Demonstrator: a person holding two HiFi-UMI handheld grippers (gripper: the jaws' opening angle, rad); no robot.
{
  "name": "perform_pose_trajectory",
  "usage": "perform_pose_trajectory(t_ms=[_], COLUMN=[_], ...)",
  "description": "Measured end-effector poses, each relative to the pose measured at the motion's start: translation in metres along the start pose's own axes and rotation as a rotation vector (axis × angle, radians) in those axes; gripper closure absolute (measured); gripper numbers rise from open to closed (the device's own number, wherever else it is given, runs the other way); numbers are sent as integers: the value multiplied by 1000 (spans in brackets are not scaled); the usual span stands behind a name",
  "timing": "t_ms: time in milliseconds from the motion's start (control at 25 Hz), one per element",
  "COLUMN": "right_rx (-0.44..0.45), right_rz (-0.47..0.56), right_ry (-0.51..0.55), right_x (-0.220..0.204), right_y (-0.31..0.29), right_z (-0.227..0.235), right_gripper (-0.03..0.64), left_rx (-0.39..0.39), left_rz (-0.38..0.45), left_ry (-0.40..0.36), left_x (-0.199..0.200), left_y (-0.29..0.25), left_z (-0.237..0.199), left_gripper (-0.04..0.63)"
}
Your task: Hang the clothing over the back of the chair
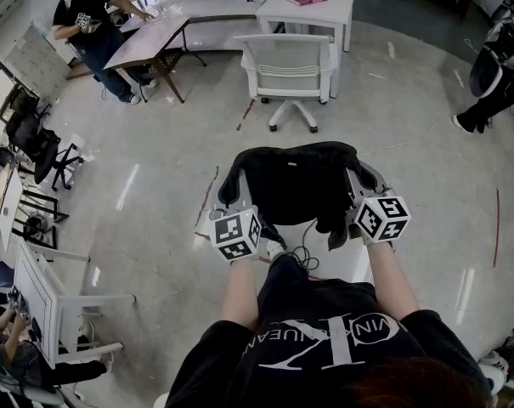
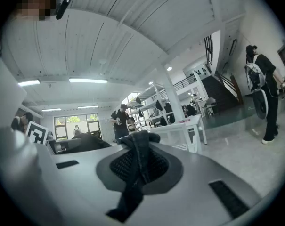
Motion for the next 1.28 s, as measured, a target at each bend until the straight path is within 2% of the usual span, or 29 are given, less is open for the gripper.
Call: perform_pose_trajectory(t_ms=[360, 720, 1280], right_rx=[-25, -69, -186], right_rz=[8, -23, -20], right_ry=[9, 73, 83], right_x=[9, 18, 10], right_y=[-42, -99, -210], right_z=[13, 24, 22], right_gripper=[595, 595, 595], left_rx=[-23, -74, -182], left_rz=[-7, -29, -55], left_ry=[-12, -7, -51], left_x=[3, 12, 7], left_y=[-48, -118, -228], left_z=[-16, -43, -118], left_gripper=[557, 557, 557])
Point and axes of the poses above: the fingertips, and each gripper's own axes: y backward along the fingers, z to its right, x out of its top, the point moved 7 cm from there along y, backward along the fingers, and after that the axes turned 3 degrees about -x, right-handed, at the moved point
